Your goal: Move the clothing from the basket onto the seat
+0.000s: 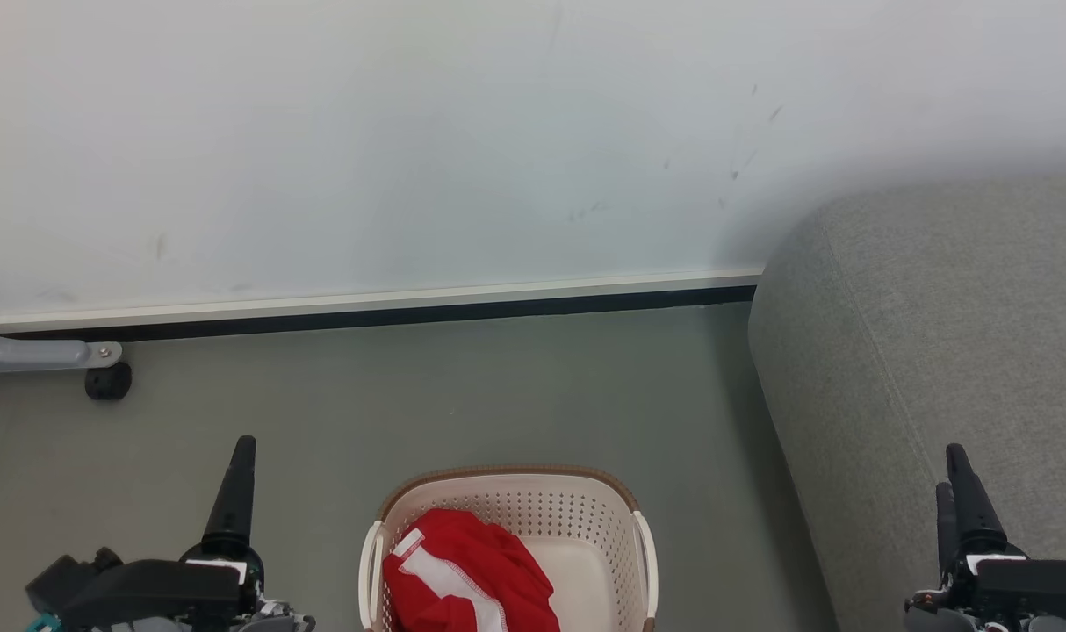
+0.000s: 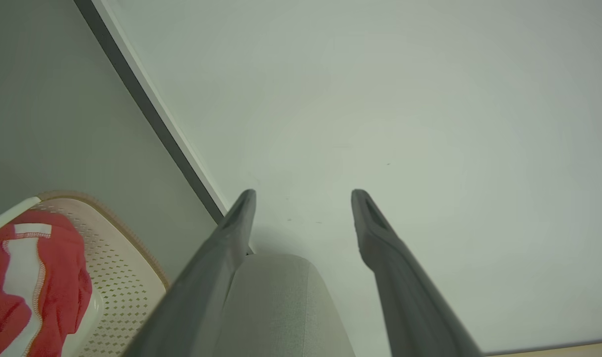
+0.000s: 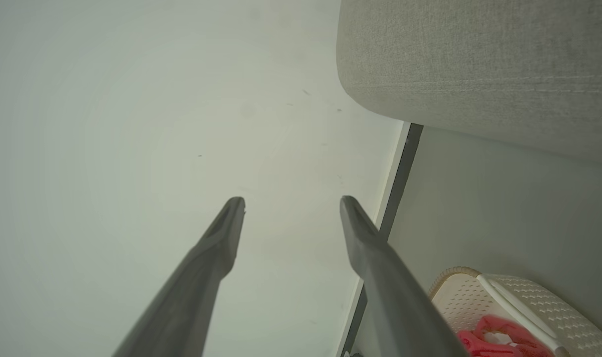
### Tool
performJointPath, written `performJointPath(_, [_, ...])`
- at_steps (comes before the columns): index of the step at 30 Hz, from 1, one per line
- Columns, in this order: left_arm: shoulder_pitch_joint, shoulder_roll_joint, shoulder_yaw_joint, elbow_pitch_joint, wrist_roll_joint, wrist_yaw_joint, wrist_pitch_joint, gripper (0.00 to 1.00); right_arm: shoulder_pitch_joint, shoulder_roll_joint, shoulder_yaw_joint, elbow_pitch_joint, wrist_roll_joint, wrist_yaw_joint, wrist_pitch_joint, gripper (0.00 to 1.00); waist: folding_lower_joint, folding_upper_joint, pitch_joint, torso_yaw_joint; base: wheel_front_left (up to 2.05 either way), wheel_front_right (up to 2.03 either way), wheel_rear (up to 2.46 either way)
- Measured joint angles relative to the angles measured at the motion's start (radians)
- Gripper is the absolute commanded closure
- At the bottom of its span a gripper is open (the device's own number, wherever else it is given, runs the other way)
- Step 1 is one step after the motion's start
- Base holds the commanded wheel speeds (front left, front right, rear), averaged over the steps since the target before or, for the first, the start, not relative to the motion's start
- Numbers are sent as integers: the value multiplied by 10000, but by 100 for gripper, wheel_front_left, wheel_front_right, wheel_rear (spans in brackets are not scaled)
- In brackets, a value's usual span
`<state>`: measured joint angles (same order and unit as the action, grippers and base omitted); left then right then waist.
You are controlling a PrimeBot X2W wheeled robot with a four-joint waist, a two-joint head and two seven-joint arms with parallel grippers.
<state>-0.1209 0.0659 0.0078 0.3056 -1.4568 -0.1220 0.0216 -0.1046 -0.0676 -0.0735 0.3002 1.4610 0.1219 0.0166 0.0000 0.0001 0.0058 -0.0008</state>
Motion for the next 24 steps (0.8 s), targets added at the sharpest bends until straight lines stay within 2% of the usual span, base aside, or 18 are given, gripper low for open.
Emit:
performJointPath(10, [-219, 366, -558, -75, 1553, 268, -407, 0, -152, -276, 479, -59, -1363, -92, -374, 0, 0, 0, -14, 5, 0, 0, 0])
performJointPath(24, [-569, 993, -1561, -221, 4149, 984, -943, 0, -583, -907, 1592, -105, -4207, -702, -901, 0, 0, -1, -41, -9, 0, 0, 0])
